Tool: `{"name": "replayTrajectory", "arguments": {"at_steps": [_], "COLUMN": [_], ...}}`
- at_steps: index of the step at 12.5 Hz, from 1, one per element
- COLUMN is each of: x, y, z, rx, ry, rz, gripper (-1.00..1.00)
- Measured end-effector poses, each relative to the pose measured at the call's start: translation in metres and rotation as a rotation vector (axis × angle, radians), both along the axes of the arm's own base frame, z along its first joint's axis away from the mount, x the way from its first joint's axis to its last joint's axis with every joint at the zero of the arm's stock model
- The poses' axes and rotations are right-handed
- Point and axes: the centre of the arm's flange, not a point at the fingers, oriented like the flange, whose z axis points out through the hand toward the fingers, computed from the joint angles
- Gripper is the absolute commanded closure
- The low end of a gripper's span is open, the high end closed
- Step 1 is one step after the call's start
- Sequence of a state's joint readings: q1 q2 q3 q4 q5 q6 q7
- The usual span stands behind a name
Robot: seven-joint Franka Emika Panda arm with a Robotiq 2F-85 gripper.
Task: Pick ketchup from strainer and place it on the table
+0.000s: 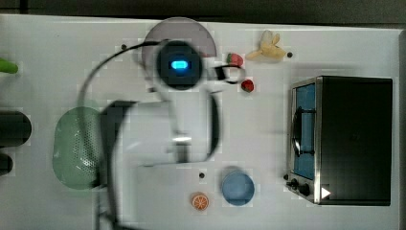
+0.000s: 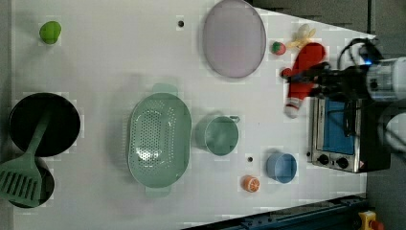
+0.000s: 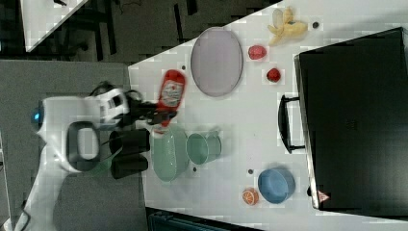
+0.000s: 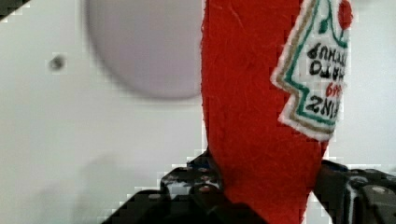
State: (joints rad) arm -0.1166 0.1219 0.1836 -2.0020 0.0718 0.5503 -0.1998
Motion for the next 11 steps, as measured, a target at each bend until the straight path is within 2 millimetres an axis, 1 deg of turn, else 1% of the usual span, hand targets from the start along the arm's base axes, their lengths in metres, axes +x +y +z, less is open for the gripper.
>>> {"name": "replayTrajectory", "arguments": {"at_steps": [1,2,3,4,5,6,7,9,10,11], "x": [0.000,-0.006,-0.017,-0.031,-0.044,-0.054,-0.062,-0.076,-0.079,-0.081], "y": [-0.037,-0.071,-0.099,-0.116,-0.125,-0.127,-0.124,-0.108,-0.098,-0.090], "z": [-0.009,-0.021,-0.037,-0.055,-0.074,-0.093,-0.111,-0.144,-0.158,-0.174], "rx": [-0.008,-0.014,-0.017,-0.013,-0.011,-0.015,-0.018,-0.020,-0.022,-0.027], "ry": [0.012,0.027,0.055,0.095,0.127,0.128,0.122,0.124,0.112,0.109], "rz": [-0.054,-0.098,-0.127,-0.142,-0.143,-0.144,-0.143,-0.118,-0.101,-0.076], "gripper": [-0.17,-0.17,-0.17,-0.17,-0.17,-0.17,-0.17,-0.17,-0.23,-0.41]}}
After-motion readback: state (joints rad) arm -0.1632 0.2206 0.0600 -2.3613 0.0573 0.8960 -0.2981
